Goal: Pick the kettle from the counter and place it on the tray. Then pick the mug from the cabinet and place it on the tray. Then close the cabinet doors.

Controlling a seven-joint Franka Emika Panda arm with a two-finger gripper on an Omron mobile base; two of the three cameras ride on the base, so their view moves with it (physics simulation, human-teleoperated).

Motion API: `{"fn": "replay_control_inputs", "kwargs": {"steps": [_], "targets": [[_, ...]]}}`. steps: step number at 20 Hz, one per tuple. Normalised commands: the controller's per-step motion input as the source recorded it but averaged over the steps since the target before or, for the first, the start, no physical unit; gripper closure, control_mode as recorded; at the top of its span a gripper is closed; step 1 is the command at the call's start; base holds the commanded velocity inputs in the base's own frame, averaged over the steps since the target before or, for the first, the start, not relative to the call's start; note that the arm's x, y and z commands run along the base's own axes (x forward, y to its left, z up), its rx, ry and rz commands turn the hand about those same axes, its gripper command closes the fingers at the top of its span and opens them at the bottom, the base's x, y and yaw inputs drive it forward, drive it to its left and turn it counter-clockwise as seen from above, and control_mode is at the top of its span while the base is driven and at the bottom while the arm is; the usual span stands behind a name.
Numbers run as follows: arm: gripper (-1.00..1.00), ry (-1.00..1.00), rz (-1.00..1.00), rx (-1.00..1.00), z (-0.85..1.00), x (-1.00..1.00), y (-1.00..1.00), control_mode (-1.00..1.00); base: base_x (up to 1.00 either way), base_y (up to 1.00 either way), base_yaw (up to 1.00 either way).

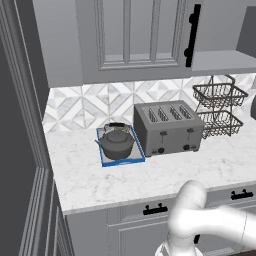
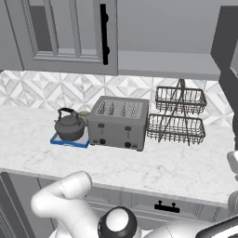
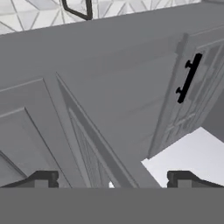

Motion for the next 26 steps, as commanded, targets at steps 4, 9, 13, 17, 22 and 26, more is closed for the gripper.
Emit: {"fn": "replay_control_inputs", "kwargs": {"steps": [4, 9, 13, 17, 22, 26], "targets": [[-1.0, -0.19, 0.0, 0.0, 0.71, 0.0, -0.24, -1.0, 0.0, 0.0, 0.0], [-1.0, -0.18, 0.0, -0.12, 0.56, -0.22, 0.21, -1.0, 0.0, 0.0, 0.0], [-1.0, -0.18, 0.0, -0.44, 0.25, -0.33, 0.9, -1.0, 0.0, 0.0, 0.0], [-1.0, -0.13, -0.03, -0.48, 0.43, -0.08, 1.0, -1.0, 0.0, 0.0, 0.0], [-1.0, -0.06, -0.18, -0.44, 0.72, 0.0, 1.0, -1.0, 0.0, 0.0, 0.0], [-1.0, -0.02, -0.29, -0.38, 0.68, 0.0, 0.98, -1.0, 0.0, 0.0, 0.0]]}}
